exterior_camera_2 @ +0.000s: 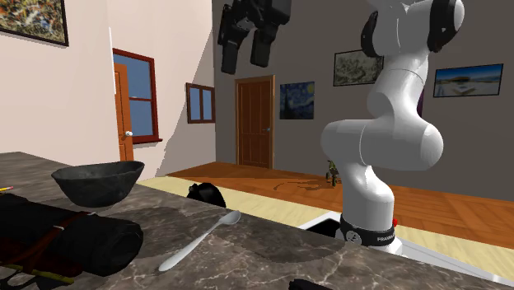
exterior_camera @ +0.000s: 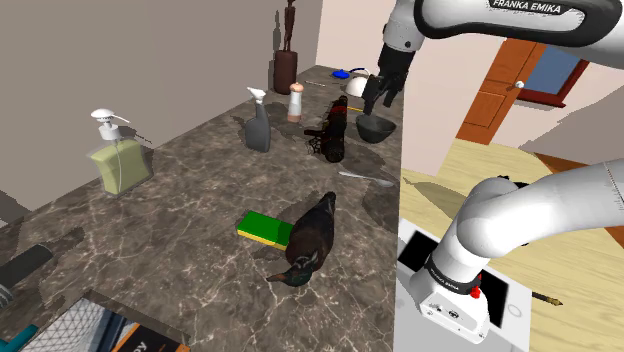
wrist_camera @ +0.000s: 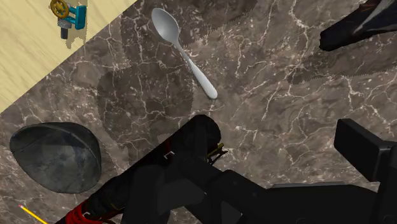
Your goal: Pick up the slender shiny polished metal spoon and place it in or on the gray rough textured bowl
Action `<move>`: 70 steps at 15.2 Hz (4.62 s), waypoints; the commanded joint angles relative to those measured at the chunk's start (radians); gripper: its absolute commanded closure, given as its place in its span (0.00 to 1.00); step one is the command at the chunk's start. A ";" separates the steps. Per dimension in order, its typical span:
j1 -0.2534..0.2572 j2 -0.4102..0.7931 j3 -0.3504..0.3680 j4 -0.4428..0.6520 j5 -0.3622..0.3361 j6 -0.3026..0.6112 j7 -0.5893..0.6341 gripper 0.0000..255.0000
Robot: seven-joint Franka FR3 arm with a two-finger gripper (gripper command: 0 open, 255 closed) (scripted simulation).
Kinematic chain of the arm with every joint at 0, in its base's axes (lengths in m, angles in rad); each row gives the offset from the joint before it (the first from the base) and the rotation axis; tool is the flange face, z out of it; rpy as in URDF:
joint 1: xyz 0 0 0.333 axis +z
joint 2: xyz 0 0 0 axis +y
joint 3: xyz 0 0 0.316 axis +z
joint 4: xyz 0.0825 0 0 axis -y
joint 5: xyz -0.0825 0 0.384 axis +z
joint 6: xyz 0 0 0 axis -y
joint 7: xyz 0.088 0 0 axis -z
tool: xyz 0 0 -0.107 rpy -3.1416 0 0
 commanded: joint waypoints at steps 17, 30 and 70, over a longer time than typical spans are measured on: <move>0.029 0.056 -0.405 -0.431 -0.023 0.552 -0.475 0.00; 0.137 0.277 -0.585 -0.499 0.052 0.840 -0.665 0.00; 0.080 0.080 -0.461 -0.313 0.016 0.464 -0.561 1.00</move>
